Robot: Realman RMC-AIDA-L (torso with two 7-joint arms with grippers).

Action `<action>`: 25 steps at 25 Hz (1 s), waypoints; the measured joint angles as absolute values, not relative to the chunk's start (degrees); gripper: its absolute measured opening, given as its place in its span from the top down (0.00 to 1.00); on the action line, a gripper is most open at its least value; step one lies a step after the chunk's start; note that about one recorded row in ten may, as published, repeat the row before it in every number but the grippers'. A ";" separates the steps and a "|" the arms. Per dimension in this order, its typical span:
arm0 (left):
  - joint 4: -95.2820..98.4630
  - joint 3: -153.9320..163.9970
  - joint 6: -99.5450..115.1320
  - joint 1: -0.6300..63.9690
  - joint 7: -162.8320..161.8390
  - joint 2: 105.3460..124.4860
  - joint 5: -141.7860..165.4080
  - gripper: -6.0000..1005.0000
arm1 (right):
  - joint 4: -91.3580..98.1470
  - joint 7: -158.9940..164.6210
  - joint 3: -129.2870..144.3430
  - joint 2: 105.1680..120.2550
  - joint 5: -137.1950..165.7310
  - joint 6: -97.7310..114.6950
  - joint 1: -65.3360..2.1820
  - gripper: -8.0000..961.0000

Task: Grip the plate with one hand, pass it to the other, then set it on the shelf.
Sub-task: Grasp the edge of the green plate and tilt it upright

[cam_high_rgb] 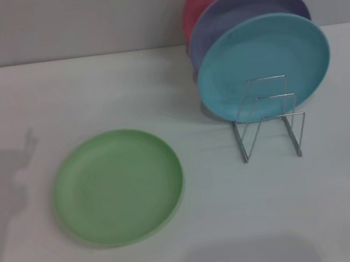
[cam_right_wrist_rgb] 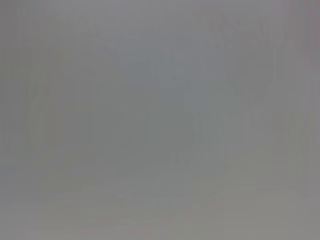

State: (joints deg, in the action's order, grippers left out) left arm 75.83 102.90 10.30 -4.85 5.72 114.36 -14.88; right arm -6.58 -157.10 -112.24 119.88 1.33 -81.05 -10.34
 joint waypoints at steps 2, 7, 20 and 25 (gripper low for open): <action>85.36 102.64 -3.61 -4.94 5.43 113.82 -16.00 0.14 | -6.43 -157.03 -112.24 119.88 1.43 -81.05 -10.49 0.14; 96.77 99.98 -28.20 -1.54 6.77 114.35 -19.69 0.14 | -6.32 -156.82 -112.24 119.88 1.50 -80.77 -10.68 0.14; 92.55 92.57 -58.88 9.87 11.69 118.36 -23.37 0.14 | -5.79 -156.62 -112.24 119.88 1.59 -80.63 -10.57 0.14; 91.90 92.55 -58.98 9.89 11.69 118.37 -23.40 0.14 | -5.71 -156.62 -112.24 119.88 1.58 -80.57 -10.56 0.14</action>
State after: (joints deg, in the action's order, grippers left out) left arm 91.90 92.55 -58.98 9.89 11.69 118.37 -23.40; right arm -5.71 -156.62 -112.24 119.88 1.58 -80.57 -10.56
